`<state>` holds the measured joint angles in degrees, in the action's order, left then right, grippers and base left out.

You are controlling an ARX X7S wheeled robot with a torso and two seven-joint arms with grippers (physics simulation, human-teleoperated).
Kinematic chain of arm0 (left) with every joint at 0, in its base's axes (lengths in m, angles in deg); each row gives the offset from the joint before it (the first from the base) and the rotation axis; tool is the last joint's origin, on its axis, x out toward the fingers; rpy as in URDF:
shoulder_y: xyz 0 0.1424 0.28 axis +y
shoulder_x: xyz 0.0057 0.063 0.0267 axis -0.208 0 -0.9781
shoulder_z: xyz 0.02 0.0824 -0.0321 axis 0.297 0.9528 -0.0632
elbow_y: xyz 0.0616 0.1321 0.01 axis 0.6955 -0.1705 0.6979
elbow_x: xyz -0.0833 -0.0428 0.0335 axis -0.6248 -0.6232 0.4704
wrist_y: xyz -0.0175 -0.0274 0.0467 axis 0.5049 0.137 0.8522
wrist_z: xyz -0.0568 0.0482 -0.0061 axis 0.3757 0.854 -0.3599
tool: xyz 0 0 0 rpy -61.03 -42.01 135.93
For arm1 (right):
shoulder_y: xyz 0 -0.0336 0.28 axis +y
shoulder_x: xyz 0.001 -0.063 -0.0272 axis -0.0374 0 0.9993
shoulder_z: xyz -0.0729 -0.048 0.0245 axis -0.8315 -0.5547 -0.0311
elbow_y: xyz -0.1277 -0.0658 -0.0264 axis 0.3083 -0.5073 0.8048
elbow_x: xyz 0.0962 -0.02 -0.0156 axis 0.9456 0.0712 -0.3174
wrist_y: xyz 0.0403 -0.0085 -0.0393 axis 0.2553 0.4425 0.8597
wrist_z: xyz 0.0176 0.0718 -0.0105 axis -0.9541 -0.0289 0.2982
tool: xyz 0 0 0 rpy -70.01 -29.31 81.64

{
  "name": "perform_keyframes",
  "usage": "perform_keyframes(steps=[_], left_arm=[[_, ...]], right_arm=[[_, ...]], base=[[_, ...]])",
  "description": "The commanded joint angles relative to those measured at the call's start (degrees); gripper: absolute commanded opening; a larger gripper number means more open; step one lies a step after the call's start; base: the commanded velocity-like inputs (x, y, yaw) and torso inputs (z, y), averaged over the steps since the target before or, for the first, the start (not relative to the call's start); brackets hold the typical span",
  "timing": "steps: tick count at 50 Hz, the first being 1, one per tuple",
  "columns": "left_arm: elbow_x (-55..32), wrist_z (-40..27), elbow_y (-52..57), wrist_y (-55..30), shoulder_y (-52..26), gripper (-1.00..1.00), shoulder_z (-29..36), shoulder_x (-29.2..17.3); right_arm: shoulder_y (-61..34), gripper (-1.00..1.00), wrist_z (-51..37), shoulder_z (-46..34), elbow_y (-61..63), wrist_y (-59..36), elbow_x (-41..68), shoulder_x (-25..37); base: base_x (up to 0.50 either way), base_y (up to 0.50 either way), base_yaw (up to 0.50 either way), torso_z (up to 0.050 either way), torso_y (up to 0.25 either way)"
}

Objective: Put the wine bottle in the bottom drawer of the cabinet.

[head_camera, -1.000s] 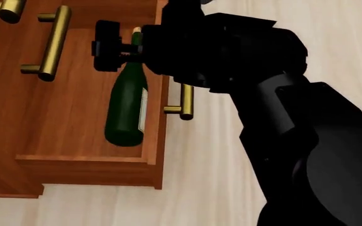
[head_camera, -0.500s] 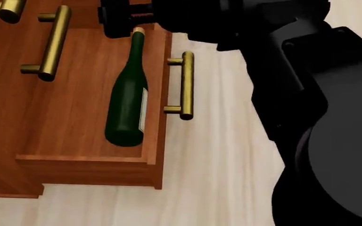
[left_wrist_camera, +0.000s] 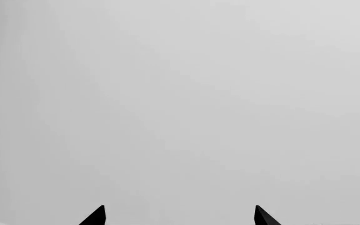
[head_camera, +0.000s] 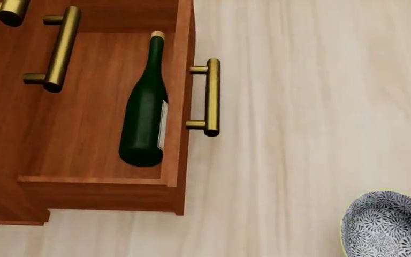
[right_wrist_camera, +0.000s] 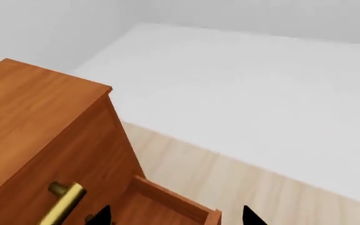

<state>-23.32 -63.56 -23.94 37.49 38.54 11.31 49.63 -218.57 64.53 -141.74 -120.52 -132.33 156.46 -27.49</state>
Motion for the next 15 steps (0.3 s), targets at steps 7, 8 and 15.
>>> perform_keyframes(steps=[7,8,15], left_arm=[[0.23,0.36,-1.27,3.67,2.86,1.0,-0.88,1.36],[0.21,0.36,-1.3,3.72,2.89,1.0,-0.9,1.38],[0.36,0.39,-1.24,3.54,2.97,1.0,-0.62,1.22]], right_arm=[[-2.62,1.0,-32.12,29.59,39.9,-12.18,2.82,22.64],[-2.48,1.0,-33.33,30.24,41.17,-12.35,3.73,23.28],[-1.12,1.0,-43.89,34.46,52.02,-13.43,12.75,28.92]], base=[[0.0,0.0,0.0,0.0,0.0],[0.0,0.0,0.0,0.0,0.0],[0.0,0.0,0.0,0.0,0.0]])
